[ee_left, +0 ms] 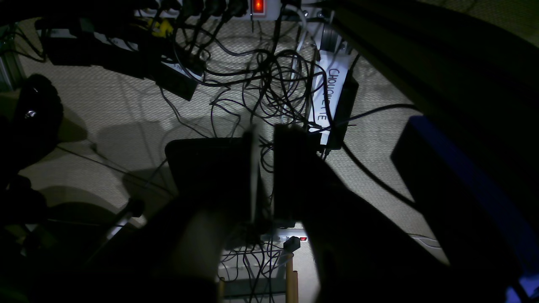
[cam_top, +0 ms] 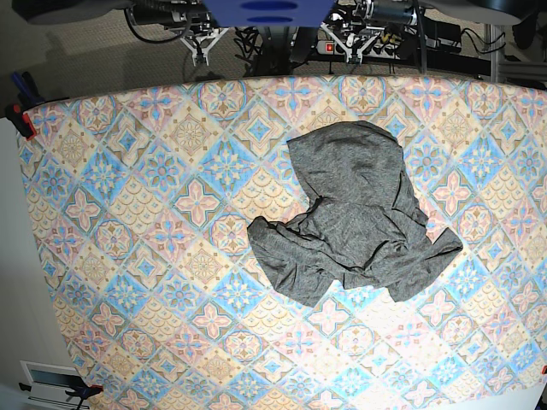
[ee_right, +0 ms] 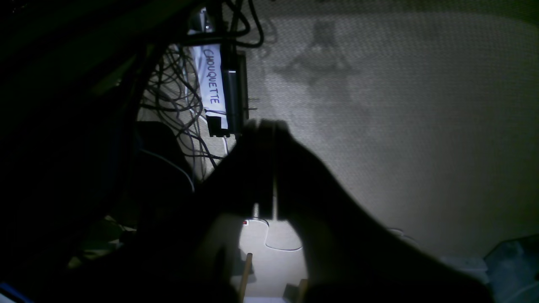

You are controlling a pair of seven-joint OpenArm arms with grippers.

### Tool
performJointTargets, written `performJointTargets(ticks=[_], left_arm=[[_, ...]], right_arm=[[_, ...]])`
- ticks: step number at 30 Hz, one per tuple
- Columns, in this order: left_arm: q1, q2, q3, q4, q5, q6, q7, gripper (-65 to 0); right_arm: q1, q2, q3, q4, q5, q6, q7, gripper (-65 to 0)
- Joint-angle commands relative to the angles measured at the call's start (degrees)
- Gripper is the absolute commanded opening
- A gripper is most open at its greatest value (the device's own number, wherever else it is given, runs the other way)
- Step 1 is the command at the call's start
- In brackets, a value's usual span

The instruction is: Layout the t-shirt on the table in an organized manner, then fold the t-shirt properly

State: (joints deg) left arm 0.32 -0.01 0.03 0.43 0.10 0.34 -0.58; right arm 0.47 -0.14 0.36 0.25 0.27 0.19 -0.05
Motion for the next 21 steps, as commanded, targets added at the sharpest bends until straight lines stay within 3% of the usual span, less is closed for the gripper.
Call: performJointTargets(ticks=[1, 21], left_arm=[[-0.01, -0.03, 0.10, 0.15, -0.23, -0.12, 0.18, -57.3], [0.52, -0.03, 0.19, -0.03, -0.23, -0.12, 0.27, -57.5]], right_arm=[[-0.07, 0.01, -0.14, -0.21, 0.21, 0.03, 0.10, -65.0], [-0.43, 0.01, -0.23, -0.21, 0.21, 0.03, 0.10, -65.0]])
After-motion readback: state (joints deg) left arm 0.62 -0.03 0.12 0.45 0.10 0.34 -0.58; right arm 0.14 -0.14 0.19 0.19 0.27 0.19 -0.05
